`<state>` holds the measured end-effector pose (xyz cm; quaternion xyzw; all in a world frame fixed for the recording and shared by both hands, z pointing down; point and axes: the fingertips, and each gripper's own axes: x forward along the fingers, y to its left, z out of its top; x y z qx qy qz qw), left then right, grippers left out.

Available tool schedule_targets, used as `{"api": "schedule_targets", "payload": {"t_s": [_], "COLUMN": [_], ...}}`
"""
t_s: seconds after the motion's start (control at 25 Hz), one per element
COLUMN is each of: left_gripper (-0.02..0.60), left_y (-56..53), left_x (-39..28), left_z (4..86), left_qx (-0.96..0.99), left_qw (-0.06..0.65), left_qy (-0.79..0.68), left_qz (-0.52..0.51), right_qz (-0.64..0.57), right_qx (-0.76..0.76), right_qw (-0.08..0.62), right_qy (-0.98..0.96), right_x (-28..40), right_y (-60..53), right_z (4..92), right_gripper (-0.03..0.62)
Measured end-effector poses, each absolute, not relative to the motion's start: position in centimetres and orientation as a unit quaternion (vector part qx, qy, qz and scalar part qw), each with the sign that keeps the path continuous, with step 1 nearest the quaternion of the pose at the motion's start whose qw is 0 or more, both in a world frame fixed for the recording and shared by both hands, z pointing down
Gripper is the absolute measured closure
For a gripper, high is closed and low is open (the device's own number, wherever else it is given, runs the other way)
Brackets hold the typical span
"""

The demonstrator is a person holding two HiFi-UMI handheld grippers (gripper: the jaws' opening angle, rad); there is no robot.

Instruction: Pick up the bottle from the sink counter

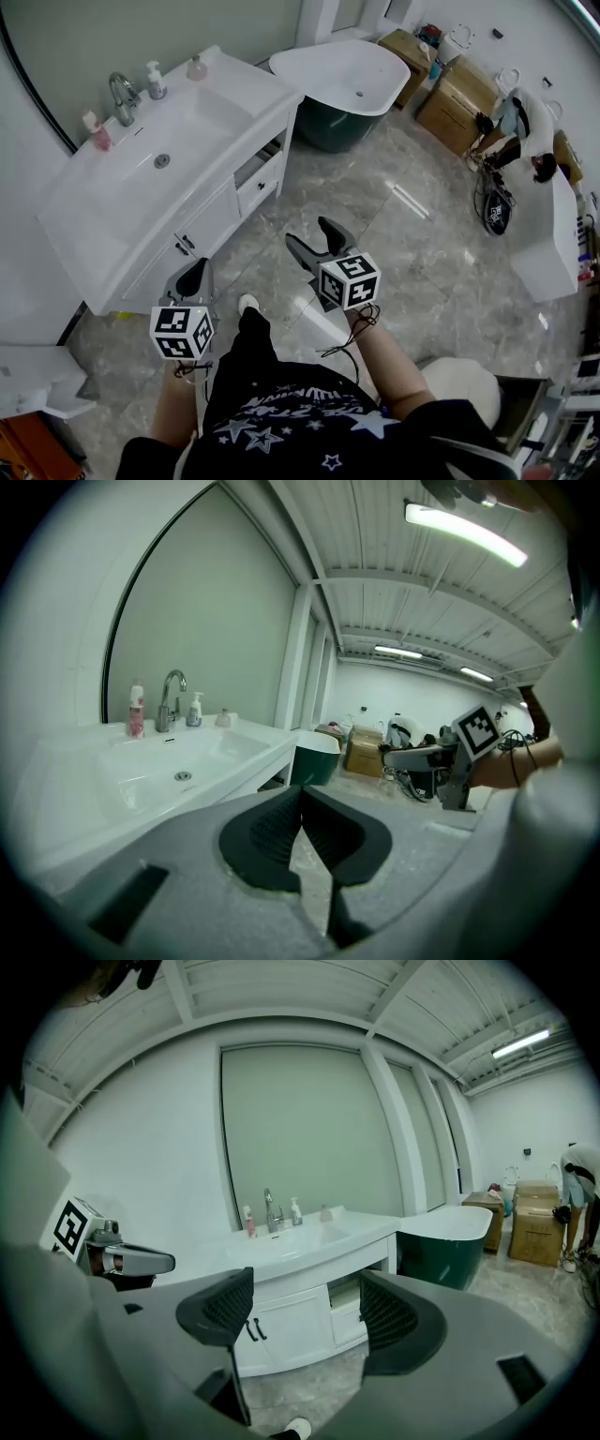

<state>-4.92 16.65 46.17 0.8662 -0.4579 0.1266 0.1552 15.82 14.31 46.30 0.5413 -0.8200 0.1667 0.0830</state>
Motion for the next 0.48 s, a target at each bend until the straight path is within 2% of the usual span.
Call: {"api": "schedule_targets", "payload": {"t_s": [0.28, 0.48], "left_gripper": [0.563, 0.562], "left_y": [3.5, -3.5], "left_x": [-6.9, -9.3], "left_z": [46.1, 46.7], "left_qx": [0.862, 0.853], "left_qw": [0.157, 0.167], "left_qy": [-0.464, -0.479], "left_qz": [0.132, 0.126], "right_qz": [0.162, 0.163], "right_qx": [0.539, 0.531], "right_qw": [0.098, 0.078], "right_qy": [-0.821, -0.828], "right_x": [14.5, 12.3], "right_y": [0.0, -8.1], "right_z": [45.2, 44.8], "right_gripper": [0.253, 0.252]}}
